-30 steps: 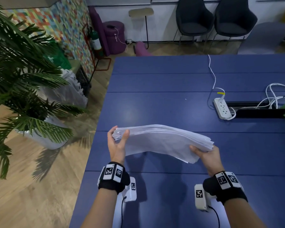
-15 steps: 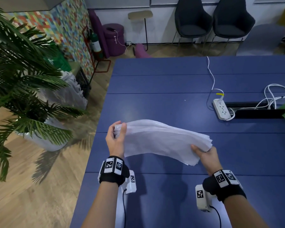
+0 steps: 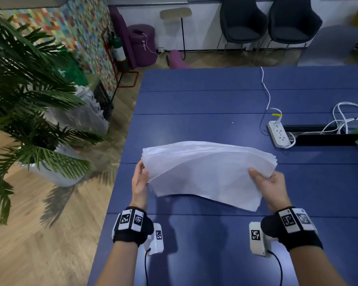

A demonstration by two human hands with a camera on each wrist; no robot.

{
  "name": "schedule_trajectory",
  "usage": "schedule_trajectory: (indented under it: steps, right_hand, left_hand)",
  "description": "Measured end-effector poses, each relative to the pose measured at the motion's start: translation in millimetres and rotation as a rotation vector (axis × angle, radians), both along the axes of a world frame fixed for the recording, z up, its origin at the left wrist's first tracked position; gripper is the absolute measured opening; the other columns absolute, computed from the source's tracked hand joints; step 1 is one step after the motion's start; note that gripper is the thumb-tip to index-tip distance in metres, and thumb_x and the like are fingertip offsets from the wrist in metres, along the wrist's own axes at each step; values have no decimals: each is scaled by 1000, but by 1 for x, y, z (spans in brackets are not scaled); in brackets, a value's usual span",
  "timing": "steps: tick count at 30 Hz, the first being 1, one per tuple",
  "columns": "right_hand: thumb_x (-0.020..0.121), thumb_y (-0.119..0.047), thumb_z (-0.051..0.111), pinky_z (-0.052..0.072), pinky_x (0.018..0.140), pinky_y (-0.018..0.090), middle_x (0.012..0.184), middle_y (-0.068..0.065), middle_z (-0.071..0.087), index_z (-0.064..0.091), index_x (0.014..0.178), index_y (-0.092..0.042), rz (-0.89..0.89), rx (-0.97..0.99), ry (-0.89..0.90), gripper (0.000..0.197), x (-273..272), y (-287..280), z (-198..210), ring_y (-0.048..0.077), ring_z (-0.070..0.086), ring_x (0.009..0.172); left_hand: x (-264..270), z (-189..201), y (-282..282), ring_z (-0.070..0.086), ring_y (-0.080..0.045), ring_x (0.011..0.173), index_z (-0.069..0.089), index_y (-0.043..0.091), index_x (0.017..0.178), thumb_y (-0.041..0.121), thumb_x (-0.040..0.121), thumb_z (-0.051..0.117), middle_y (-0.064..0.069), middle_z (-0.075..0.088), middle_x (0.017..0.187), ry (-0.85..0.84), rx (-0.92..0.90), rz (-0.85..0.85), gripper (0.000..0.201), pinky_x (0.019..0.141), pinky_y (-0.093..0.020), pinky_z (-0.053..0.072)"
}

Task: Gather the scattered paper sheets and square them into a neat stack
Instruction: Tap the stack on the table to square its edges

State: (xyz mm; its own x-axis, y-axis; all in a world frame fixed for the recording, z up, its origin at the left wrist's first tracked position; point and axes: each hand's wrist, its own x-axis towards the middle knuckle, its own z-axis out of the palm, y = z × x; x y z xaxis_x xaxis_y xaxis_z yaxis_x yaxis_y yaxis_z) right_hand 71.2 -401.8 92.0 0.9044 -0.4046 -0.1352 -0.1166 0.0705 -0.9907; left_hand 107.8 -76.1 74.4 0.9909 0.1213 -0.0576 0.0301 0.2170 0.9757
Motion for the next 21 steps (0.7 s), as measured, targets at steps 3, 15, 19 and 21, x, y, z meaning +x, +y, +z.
schedule_trajectory:
  steps: [3, 15, 19, 21]
  right_hand:
    - [85, -10, 66, 57, 59, 21, 67, -14, 74, 69, 79, -16, 8, -49, 26, 9, 0, 1, 1, 7, 68, 63]
    - [82, 6, 63, 50, 66, 11, 77, -18, 74, 67, 96, -15, 92, -7, -19, 26, -9, 3, 12, -9, 66, 72]
    - [74, 9, 71, 52, 73, 14, 97, -11, 73, 64, 114, -15, 96, 25, 69, 47, -6, 10, -11, -5, 67, 81]
    - [73, 8, 72, 51, 75, 28, 78, -14, 75, 67, 100, -13, 12, 53, 83, 34, 0, 14, -13, -3, 67, 70]
  left_hand:
    - [-2, 3, -4, 62, -1, 89, 57, 22, 112, 77, 57, 62, 2, 63, 106, 36, 11, -45, 78, 75, -15, 49]
    - [-5, 16, -10, 59, -1, 69, 67, 8, 100, -1, 53, 49, -1, 66, 85, 98, 193, 38, 52, 62, -11, 47]
    - [2, 2, -22, 49, -16, 71, 68, 15, 87, 2, 49, 45, 0, 61, 78, 260, 279, 87, 46, 55, -14, 41]
    - [9, 3, -27, 45, -18, 71, 62, 14, 72, -3, 57, 51, 0, 55, 73, 284, 301, 91, 26, 57, -22, 38]
